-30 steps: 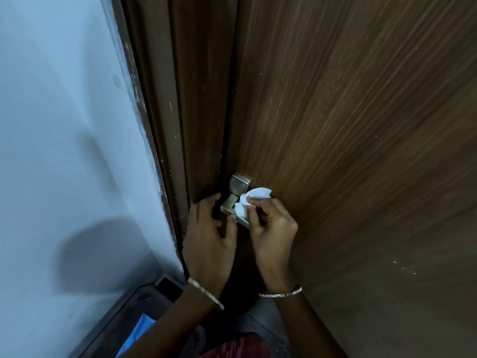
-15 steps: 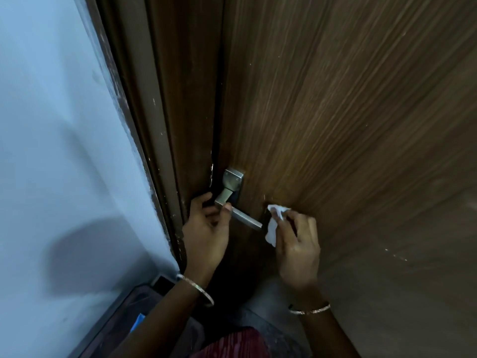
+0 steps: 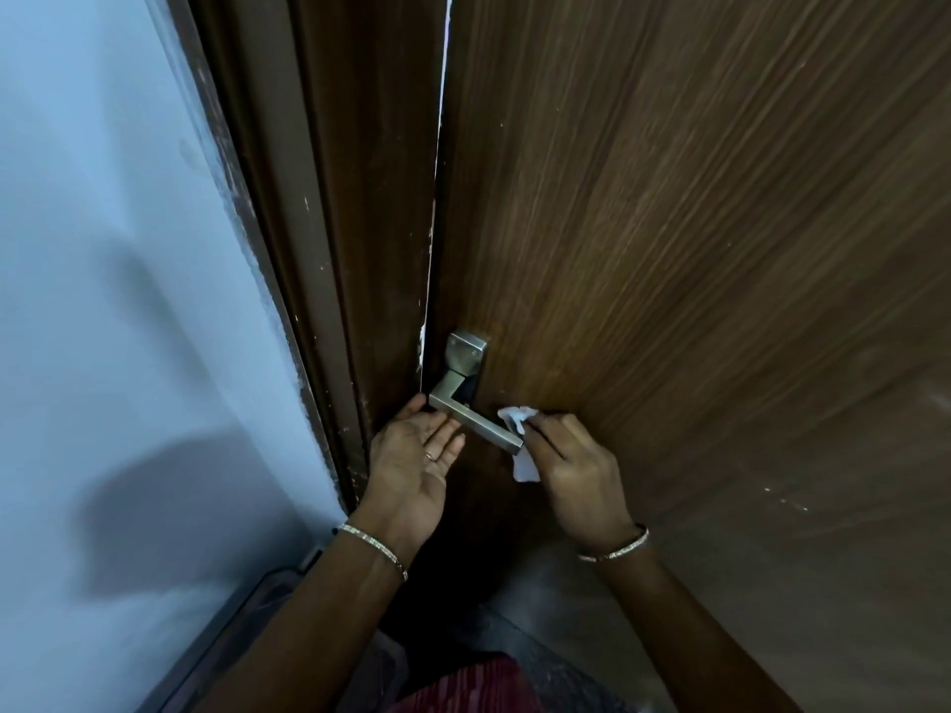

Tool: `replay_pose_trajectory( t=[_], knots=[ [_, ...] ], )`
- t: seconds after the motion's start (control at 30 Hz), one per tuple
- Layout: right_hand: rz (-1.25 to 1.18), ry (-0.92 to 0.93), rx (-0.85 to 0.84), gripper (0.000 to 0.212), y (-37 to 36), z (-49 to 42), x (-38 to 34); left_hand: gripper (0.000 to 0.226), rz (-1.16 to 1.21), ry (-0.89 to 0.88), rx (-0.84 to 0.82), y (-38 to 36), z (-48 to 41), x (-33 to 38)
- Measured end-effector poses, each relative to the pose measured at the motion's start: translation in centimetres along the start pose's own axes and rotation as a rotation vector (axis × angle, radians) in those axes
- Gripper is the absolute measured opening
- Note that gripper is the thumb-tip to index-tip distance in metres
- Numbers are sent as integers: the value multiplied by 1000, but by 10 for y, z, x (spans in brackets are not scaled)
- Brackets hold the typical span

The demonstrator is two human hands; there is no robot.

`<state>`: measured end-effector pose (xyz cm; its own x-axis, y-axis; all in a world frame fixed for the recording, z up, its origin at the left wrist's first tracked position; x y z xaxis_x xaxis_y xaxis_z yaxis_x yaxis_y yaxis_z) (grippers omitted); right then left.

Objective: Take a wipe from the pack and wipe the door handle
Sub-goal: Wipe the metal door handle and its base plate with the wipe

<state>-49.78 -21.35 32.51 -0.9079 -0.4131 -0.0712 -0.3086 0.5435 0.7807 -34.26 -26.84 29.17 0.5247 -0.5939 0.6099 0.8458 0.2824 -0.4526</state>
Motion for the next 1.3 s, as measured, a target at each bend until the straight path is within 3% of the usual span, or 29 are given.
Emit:
replay_pose_trajectory(
  t=[0.13, 0.33, 0.43, 0.57, 0.7, 0.93, 1.13, 1.3],
  knots=[
    [12, -23, -45, 24, -4, 12, 3, 28, -15, 25, -7, 2, -2, -2],
    [-154, -118, 318, 22, 21, -33, -4, 27, -56, 46, -31, 8, -5, -6],
    [-289, -214, 277, 21, 18, -44, -8, 25, -275, 37, -124, 10, -7, -14],
    [-675, -615, 187, 15, 0, -30, -7, 33, -385, -38, -385, -1, -7, -31],
    [-903, -953, 145, 12, -12, -17, 2, 25, -273, -106, -316, -5, -16, -32],
    [-673, -781, 32, 19, 15, -10, -25, 18, -38, -140, 15, 8, -39, -15],
    [-571, -757, -11, 24, 18, -13, -30, 16, -61, -176, 162, 0, -40, -16],
    [-555, -732, -28, 26, 19, -13, -32, 18, -2, -4, 184, -3, -48, -26]
  ],
)
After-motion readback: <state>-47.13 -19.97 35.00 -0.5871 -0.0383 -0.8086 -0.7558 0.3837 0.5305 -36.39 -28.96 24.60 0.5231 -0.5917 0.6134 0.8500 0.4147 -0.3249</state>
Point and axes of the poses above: each hand's wrist, its own z-axis away from the middle knuckle, its own y-axis out of the back of the hand, x = y × z, the point moved 5 cm from there along -z, towards the middle knuckle, and after that the axes turned 12 degrees about -z, right-handed, at the moved point
